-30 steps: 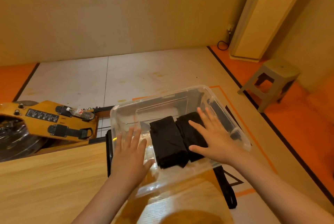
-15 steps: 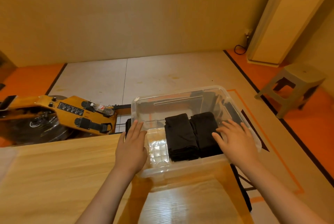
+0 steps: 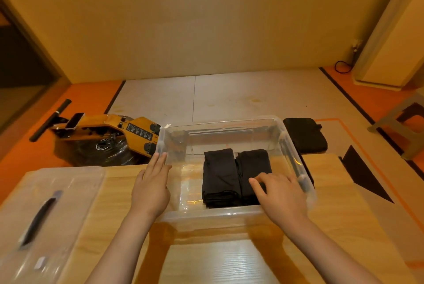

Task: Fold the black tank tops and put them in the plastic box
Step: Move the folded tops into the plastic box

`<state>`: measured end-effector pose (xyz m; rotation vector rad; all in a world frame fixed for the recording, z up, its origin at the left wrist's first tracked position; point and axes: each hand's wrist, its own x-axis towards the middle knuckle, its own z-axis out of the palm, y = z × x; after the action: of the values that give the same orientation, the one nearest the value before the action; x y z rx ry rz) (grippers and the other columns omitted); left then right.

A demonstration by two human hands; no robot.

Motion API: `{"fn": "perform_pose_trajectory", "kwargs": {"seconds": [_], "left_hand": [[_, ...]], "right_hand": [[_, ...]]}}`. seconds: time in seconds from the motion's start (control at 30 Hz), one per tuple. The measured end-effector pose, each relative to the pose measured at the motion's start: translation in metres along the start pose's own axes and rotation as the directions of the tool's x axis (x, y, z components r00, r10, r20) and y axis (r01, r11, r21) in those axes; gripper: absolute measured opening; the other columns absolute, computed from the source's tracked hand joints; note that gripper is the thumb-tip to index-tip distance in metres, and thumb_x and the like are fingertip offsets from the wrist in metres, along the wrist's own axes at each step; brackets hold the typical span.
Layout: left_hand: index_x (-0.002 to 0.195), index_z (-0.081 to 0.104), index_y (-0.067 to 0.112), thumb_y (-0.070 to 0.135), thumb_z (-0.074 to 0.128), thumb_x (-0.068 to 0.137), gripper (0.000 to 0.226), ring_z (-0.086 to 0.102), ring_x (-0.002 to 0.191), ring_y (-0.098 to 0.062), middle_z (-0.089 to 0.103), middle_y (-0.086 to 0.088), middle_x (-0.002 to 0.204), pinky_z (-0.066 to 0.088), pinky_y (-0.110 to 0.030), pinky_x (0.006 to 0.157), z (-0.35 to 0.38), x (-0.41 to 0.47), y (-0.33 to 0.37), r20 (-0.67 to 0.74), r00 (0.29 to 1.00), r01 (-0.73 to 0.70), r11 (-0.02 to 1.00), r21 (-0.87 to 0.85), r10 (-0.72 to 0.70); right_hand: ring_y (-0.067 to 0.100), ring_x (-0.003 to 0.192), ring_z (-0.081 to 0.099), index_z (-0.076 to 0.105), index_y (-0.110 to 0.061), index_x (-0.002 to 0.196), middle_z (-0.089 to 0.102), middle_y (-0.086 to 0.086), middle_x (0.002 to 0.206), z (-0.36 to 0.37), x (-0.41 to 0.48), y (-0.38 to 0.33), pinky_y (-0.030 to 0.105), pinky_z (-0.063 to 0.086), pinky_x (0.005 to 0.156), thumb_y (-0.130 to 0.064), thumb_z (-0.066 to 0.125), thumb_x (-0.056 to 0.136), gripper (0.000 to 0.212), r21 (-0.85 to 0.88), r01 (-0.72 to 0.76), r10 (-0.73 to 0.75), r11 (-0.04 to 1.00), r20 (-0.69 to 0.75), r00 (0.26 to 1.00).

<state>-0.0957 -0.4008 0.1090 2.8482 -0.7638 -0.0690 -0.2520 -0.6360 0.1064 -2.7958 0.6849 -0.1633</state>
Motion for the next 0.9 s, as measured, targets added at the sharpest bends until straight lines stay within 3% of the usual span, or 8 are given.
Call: {"fn": "perform_pose_trajectory", "kwargs": {"seconds": [0.1,0.3,0.47,0.53,0.63,0.73,0.8,0.9], "left_hand": [[0.144,0.04,0.02,-0.005,0.041,0.086,0.064,-0.012,0.146,-0.006,0.003,0.008,0.162,0.013,-0.033,0.119,-0.008,-0.005,-0.072,-0.034,0.999,-0.017,0.991,-0.133,0.012],[0.128,0.054,0.02,-0.012,0.042,0.086,0.054,-0.006,0.145,-0.001,0.017,0.007,0.16,0.003,-0.023,0.115,-0.019,-0.002,-0.173,-0.073,0.997,-0.055,0.948,-0.315,0.034],[0.126,0.056,0.024,-0.002,0.046,0.094,0.043,0.006,0.145,-0.001,0.029,0.01,0.155,0.008,-0.025,0.116,-0.022,0.0,-0.197,-0.12,0.993,-0.07,0.885,-0.46,0.016],[0.137,0.046,0.03,0.001,0.046,0.096,0.05,0.014,0.144,0.0,0.028,0.017,0.152,0.015,-0.03,0.118,-0.025,-0.001,-0.196,-0.185,0.982,-0.094,0.785,-0.613,-0.027],[0.147,0.034,0.033,0.008,0.04,0.101,0.053,0.02,0.141,-0.001,0.026,0.018,0.153,0.022,-0.031,0.114,-0.024,-0.008,-0.215,-0.232,0.913,0.004,0.574,-0.819,-0.337],[0.151,0.027,0.021,0.016,0.042,0.101,0.052,0.019,0.146,-0.018,0.024,0.0,0.159,0.017,-0.042,0.118,0.008,-0.021,-0.271,-0.155,0.783,0.34,0.623,-0.704,-0.602],[0.153,0.018,0.015,0.026,0.045,0.1,0.061,0.01,0.148,-0.024,0.014,-0.006,0.161,0.01,-0.045,0.119,0.032,-0.029,-0.309,-0.084,0.755,0.541,0.69,-0.481,-0.65],[0.155,0.009,0.013,0.039,0.048,0.097,0.074,0.002,0.149,-0.027,0.003,-0.007,0.163,0.007,-0.044,0.12,0.056,-0.041,-0.352,0.063,0.721,0.685,0.696,-0.215,-0.69]], "right_hand": [[0.006,0.062,0.056,0.056,-0.031,0.083,0.058,-0.008,0.067,0.017,-0.004,-0.066,0.027,0.05,0.057,-0.056,0.027,0.098,0.041,-0.005,-0.017,0.017,1.0,0.038,0.999],[0.011,0.054,0.054,0.052,-0.024,0.07,0.055,-0.004,0.059,0.048,-0.001,-0.16,0.03,0.044,0.05,-0.046,0.033,0.099,0.041,0.002,-0.07,0.07,0.998,0.008,0.997],[0.008,0.044,0.048,0.049,-0.025,0.066,0.051,-0.004,0.05,0.059,-0.001,-0.184,0.027,0.039,0.043,-0.038,0.04,0.097,0.035,0.028,-0.137,0.139,0.99,-0.132,0.981],[0.007,0.042,0.048,0.051,-0.025,0.066,0.049,-0.006,0.048,0.062,0.0,-0.184,0.029,0.045,0.042,-0.037,0.044,0.096,0.033,0.048,-0.132,0.139,0.99,-0.19,0.972],[0.006,0.043,0.049,0.054,-0.025,0.068,0.05,-0.007,0.048,0.065,0.0,-0.182,0.031,0.048,0.045,-0.036,0.045,0.096,0.031,0.066,-0.134,0.145,0.989,-0.237,0.961],[0.005,0.044,0.049,0.054,-0.024,0.069,0.05,-0.007,0.049,0.066,-0.003,-0.184,0.03,0.048,0.046,-0.035,0.045,0.096,0.031,0.065,-0.148,0.16,0.987,-0.262,0.952],[0.006,0.045,0.049,0.055,-0.024,0.07,0.051,-0.007,0.05,0.066,-0.003,-0.185,0.029,0.046,0.046,-0.034,0.045,0.096,0.03,0.065,-0.142,0.154,0.988,-0.277,0.948],[0.008,0.046,0.048,0.055,-0.022,0.073,0.049,-0.008,0.051,0.067,-0.004,-0.185,0.024,0.033,0.043,-0.031,0.045,0.096,0.027,0.032,-0.108,0.113,0.994,-0.294,0.949]]}}
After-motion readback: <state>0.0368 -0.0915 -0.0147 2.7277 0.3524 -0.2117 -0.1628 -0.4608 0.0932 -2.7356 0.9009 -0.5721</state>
